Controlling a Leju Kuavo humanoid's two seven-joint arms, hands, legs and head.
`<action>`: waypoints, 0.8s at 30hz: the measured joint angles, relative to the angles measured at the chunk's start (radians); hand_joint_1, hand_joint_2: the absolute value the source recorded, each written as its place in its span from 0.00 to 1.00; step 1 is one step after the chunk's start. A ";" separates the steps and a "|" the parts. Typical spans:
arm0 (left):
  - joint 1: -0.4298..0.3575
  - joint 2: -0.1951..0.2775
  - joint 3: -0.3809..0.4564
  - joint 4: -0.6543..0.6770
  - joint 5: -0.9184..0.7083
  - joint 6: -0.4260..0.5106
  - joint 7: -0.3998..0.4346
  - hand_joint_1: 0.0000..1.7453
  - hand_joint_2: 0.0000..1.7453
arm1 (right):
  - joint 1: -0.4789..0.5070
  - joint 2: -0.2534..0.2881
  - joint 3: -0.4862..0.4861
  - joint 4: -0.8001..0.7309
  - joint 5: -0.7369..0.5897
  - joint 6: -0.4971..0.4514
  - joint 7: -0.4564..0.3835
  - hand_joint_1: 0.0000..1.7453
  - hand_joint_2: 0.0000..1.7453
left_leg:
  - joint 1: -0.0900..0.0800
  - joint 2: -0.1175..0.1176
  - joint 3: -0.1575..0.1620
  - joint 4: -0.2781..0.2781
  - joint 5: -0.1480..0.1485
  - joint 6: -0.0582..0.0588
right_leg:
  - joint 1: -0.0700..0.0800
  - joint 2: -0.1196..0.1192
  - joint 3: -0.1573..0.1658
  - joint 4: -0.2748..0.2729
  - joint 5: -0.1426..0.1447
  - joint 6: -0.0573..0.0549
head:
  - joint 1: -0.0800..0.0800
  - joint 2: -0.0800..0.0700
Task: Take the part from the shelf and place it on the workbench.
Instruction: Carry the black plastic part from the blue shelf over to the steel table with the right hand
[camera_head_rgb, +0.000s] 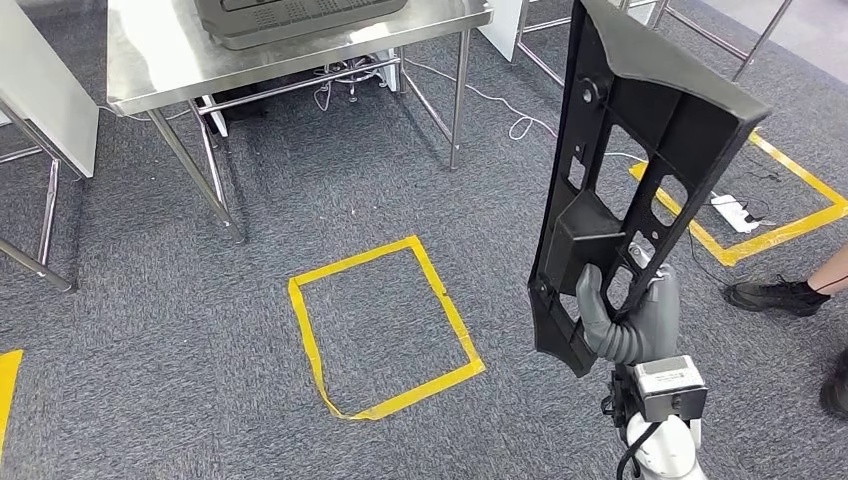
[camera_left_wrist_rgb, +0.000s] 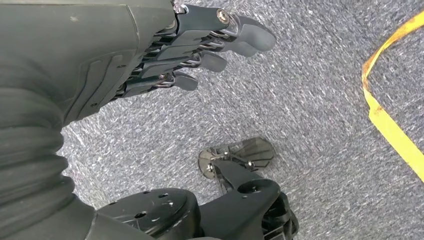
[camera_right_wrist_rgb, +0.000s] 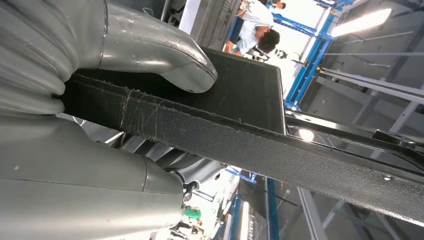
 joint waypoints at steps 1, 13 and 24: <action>0.000 0.000 0.000 0.000 0.000 0.001 0.000 0.00 1.00 | 0.000 0.000 0.000 0.000 0.000 0.000 0.000 1.00 1.00 | -0.001 0.000 0.000 0.000 0.000 0.000 | -0.001 0.000 0.000 0.000 0.000 0.000 | 0.000 0.000; 0.000 -0.001 0.000 0.000 -0.010 0.008 0.016 0.00 1.00 | 0.001 0.000 0.000 0.000 0.007 0.000 0.002 1.00 1.00 | 0.013 0.005 0.047 -0.072 0.024 0.041 | -0.006 -0.002 -0.020 0.048 -0.032 0.009 | 0.004 0.000; 0.002 0.004 0.002 -0.001 -0.018 0.015 0.030 0.00 1.00 | 0.015 0.002 0.002 0.012 0.006 0.000 0.006 1.00 1.00 | 0.041 -0.001 0.026 -0.019 -0.010 -0.037 | -0.042 0.004 0.010 0.004 -0.012 0.035 | 0.006 0.000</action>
